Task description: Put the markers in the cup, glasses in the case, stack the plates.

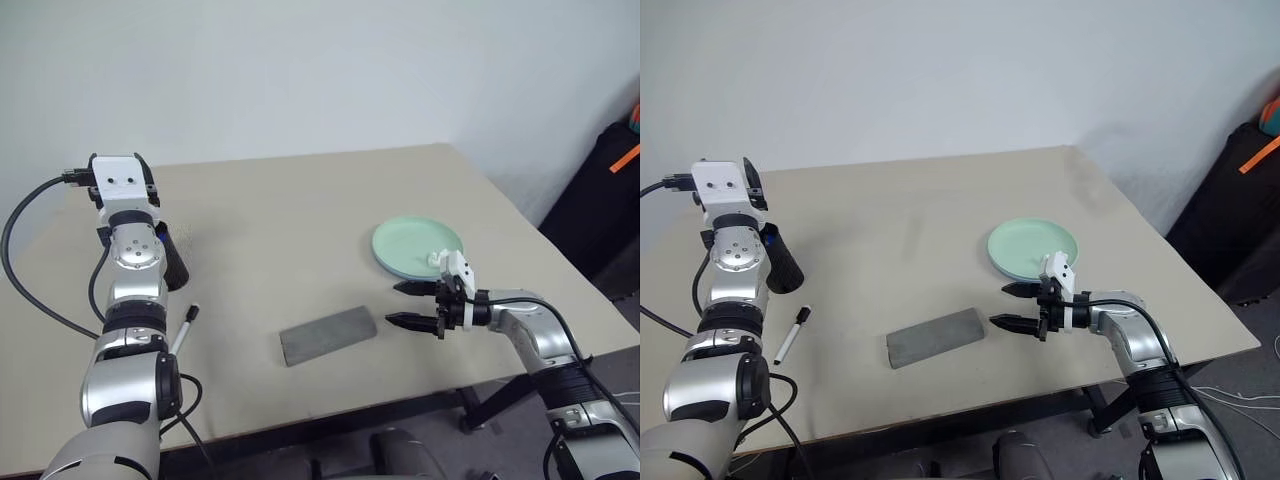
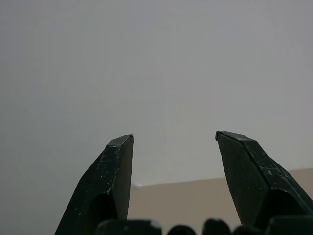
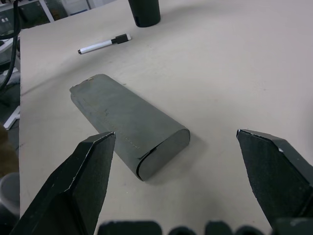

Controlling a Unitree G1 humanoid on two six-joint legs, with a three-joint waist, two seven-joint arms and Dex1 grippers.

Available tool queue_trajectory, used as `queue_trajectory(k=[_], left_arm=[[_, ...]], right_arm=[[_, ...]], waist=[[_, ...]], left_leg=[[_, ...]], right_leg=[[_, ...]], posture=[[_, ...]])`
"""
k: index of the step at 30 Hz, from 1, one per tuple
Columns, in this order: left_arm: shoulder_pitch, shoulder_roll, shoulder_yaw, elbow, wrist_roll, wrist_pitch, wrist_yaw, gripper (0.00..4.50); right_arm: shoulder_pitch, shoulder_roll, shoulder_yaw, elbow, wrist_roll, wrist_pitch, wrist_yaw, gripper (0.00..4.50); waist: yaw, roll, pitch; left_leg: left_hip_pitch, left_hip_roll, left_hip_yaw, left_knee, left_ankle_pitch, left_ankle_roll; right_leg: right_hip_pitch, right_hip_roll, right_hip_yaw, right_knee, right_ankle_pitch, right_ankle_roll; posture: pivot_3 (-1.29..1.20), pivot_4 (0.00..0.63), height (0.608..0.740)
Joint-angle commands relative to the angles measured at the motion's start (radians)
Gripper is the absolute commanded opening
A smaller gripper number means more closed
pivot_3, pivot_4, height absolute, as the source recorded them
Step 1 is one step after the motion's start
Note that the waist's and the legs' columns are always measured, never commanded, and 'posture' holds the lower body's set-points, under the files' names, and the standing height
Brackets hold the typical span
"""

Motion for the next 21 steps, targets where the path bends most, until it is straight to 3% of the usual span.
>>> queue_trajectory(k=[1, 6, 10, 16, 21], left_arm=[[-0.026, -0.017, 0.004, -0.103, -0.036, 0.012, -0.034, 2.82], [0.032, -0.072, 0.018, -0.301, -0.177, 0.165, -0.215, 2.82], [0.107, -0.054, 0.011, -0.532, -0.272, 0.418, -0.347, 2.82], [0.133, 0.073, -0.002, -0.709, -0.363, 0.926, -0.486, 2.82], [0.14, 0.167, -0.079, -0.812, -0.376, 1.175, -0.602, 2.82]], right_arm=[[-0.017, -0.007, -0.02, -0.025, 0.009, -0.011, -0.001, 4.31], [-0.016, -0.009, -0.019, -0.023, 0.005, -0.016, -0.003, 4.31], [-0.016, -0.013, -0.018, -0.012, -0.002, -0.025, 0.0, 4.31], [-0.035, -0.013, -0.01, 0.015, -0.012, -0.039, 0.008, 4.31], [-0.049, -0.006, -0.002, 0.037, -0.021, -0.052, 0.01, 4.31]], waist=[[0.002, 0.0, 0.0], [0.004, 0.0, 0.0], [-0.002, 0.0, 0.0], [-0.006, 0.0, 0.0], [-0.003, 0.0, 0.0]], left_leg=[[0.0, 0.0, 0.0, 0.0, 0.0, 0.0], [-0.001, 0.0, 0.0, 0.0, 0.0, 0.0], [-0.001, 0.0, 0.001, 0.0, 0.0, 0.0], [0.001, 0.001, 0.001, 0.001, 0.0, 0.0], [0.001, 0.001, 0.0, 0.001, 0.0, 0.0]], right_leg=[[0.0, 0.0, 0.0, 0.0, 0.0, 0.0], [0.0, 0.0, 0.0, 0.0, 0.0, 0.0], [0.0, 0.0, 0.001, 0.0, 0.0, 0.0], [0.0, 0.002, 0.001, 0.001, 0.0, 0.0], [0.0, 0.001, 0.001, 0.001, -0.001, 0.0]], posture=[[0.0, 0.0, 0.74], [0.0, 0.0, 0.74], [0.0, 0.0, 0.74], [0.0, 0.0, 0.74], [0.0, 0.0, 0.74]])
